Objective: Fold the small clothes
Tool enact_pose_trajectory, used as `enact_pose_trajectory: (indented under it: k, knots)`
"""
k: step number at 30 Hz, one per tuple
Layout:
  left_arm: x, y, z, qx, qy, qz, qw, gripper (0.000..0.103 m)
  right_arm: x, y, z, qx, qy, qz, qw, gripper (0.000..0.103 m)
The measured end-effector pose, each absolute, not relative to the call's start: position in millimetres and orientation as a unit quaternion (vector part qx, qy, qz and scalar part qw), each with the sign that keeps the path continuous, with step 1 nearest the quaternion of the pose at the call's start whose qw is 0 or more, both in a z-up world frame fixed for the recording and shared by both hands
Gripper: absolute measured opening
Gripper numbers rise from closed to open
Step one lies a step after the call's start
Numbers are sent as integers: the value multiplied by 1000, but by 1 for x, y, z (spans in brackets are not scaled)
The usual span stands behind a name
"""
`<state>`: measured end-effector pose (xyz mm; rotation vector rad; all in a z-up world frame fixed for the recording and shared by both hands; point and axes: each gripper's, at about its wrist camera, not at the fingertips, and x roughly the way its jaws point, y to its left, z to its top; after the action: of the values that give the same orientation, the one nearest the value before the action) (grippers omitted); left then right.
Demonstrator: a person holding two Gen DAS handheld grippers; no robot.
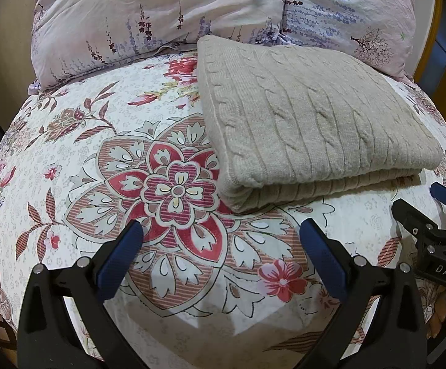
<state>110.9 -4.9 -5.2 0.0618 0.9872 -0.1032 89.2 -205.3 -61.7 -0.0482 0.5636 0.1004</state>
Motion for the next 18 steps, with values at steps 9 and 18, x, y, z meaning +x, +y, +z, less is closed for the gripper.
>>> enact_pose_trajectory:
  k: [9, 18]
  knots:
    - [112, -5, -5, 30, 472, -49, 880, 101, 89, -206, -62, -24, 278, 50, 959, 102]
    - [111, -5, -5, 29, 472, -49, 880, 101, 89, -206, -62, -24, 278, 50, 959, 102]
